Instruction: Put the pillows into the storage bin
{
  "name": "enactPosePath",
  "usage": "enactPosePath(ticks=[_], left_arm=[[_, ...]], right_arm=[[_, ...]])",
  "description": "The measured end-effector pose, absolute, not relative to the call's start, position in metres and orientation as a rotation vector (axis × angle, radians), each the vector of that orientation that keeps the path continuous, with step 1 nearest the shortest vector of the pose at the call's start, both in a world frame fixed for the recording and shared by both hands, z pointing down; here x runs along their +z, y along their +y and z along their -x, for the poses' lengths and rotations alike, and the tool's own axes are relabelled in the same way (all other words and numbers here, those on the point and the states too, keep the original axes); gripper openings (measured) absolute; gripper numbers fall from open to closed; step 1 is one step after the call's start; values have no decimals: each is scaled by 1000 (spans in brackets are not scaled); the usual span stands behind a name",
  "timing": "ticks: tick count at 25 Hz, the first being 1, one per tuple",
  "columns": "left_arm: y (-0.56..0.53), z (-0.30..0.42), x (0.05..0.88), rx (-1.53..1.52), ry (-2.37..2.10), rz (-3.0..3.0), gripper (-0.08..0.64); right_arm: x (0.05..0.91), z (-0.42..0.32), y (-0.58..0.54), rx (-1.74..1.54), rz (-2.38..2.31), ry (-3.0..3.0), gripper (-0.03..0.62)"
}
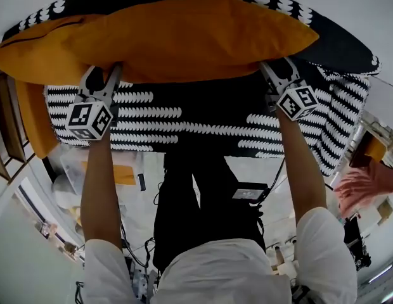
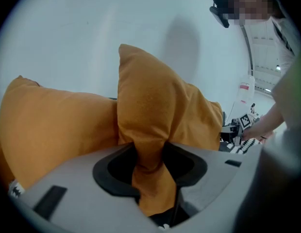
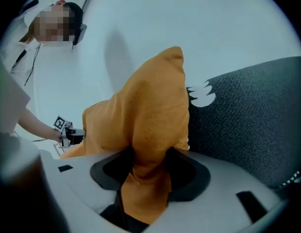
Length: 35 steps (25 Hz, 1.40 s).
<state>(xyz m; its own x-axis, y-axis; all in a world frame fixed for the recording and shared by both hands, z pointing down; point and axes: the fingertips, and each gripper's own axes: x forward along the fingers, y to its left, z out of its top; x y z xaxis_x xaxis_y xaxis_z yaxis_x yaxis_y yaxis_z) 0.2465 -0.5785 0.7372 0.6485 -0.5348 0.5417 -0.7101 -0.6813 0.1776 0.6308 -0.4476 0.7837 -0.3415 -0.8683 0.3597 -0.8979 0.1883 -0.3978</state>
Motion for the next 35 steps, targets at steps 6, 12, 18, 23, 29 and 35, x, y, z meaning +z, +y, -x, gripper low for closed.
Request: enactPosePath(ticks=[6, 12, 18, 23, 29, 35], left_arm=[[-550, -239, 721, 649, -979, -2481, 120], [-517, -240, 688, 573, -990, -2512, 92], [-461, -210, 636, 481, -1056, -2450, 89], [-401, -144, 577, 433, -1223, -2363, 87], [-320, -38, 487, 322, -1453, -2314, 86], [-230, 80, 391, 221, -1724, -2279, 84]], right_arm=[[766, -610, -429, 891, -1728, -2400, 62], [725, -612, -400, 892, -1759, -2430, 32], [649, -588, -363, 870, -1679, -2459, 32], [582, -531, -343, 854, -1529, -2557, 32], [496, -431, -315, 783, -1325, -2728, 32], [426, -308, -280, 750, -1130, -2875, 32]])
